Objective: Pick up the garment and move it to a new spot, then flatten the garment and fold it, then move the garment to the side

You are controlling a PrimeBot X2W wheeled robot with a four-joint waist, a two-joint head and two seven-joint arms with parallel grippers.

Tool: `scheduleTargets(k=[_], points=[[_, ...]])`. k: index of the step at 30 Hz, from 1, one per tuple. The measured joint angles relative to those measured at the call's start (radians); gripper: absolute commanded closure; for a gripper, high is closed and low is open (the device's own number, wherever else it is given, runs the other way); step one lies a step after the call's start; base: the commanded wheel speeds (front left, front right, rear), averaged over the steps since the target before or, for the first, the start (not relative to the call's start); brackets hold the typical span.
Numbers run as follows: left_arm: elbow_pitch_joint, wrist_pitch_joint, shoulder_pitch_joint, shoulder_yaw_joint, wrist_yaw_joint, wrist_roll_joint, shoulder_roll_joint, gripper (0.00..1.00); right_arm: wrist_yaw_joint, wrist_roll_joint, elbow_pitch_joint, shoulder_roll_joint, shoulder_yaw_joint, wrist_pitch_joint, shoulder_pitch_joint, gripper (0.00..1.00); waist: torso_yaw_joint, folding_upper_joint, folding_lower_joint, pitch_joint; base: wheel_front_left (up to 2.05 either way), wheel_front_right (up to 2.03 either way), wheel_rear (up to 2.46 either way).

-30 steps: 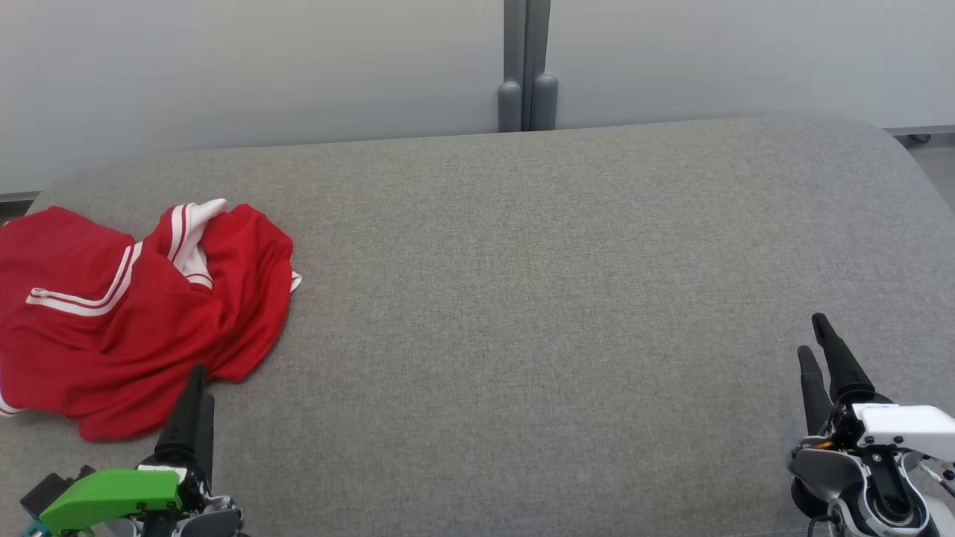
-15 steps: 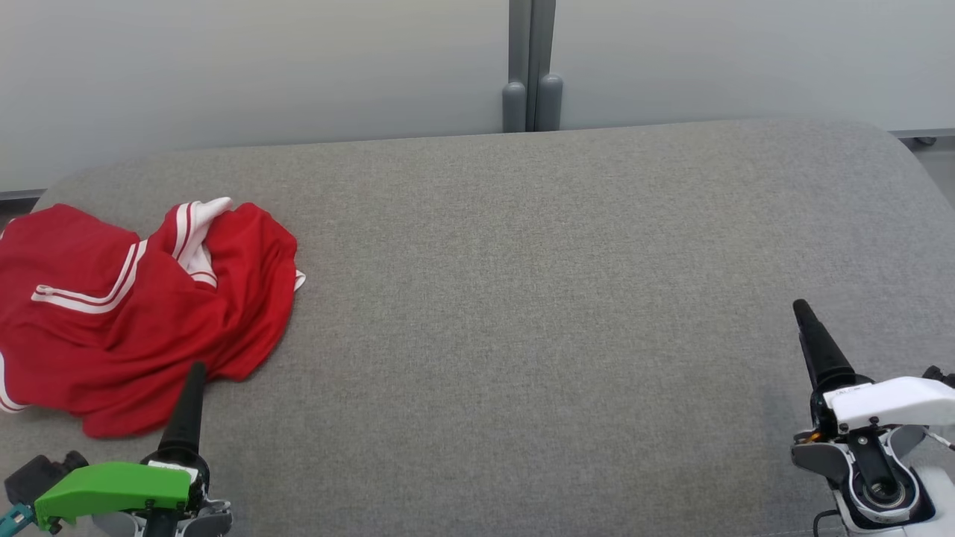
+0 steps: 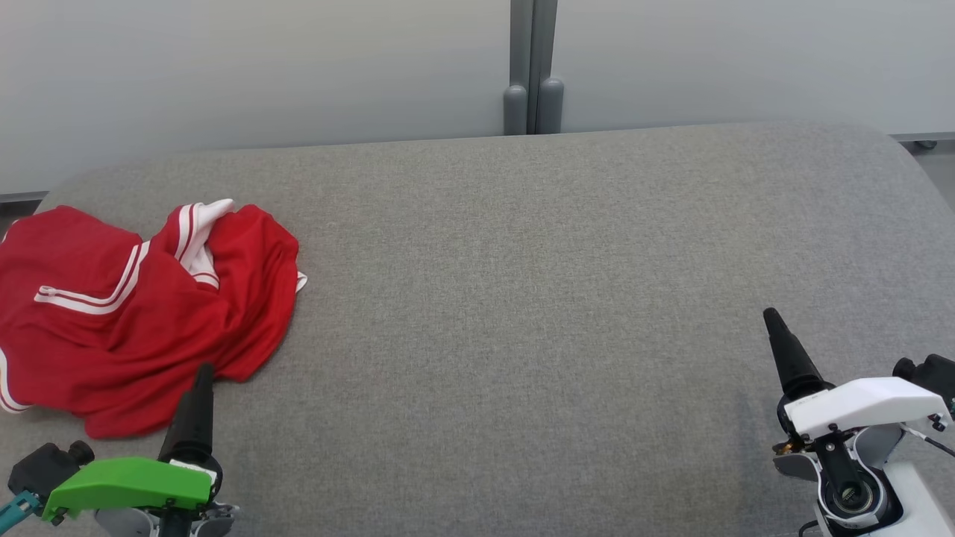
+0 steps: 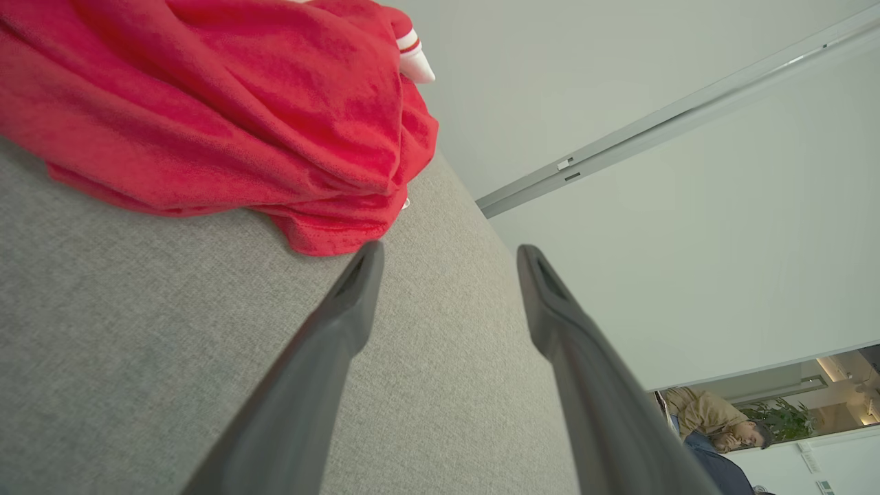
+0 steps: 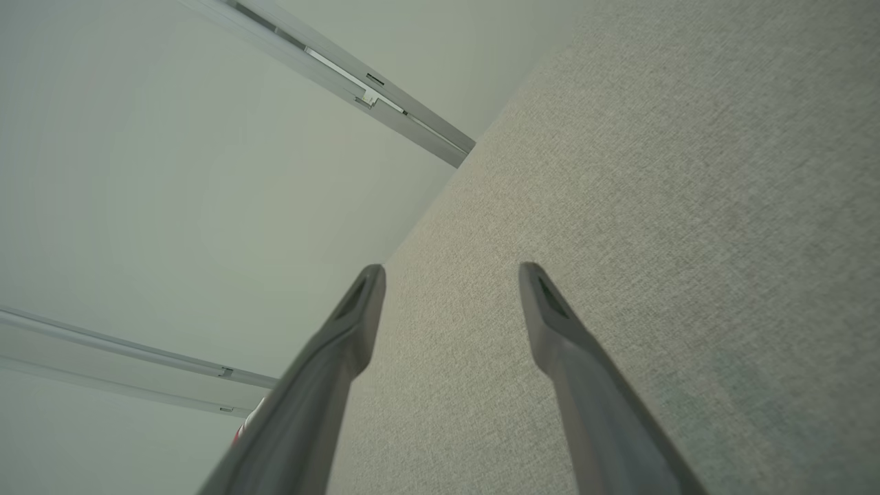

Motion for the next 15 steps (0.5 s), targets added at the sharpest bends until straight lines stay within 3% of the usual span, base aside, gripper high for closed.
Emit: scheduleTargets(k=[15], points=[[-0.005,-0.049,0.011,-0.022,0.009,0.188,0.018,0.0,-0.035,-0.196,-0.009,-0.024,0.049,-0.046,0.001,0.0,-0.001,0.0,0.0,-0.005,0.0,0.0,0.0]])
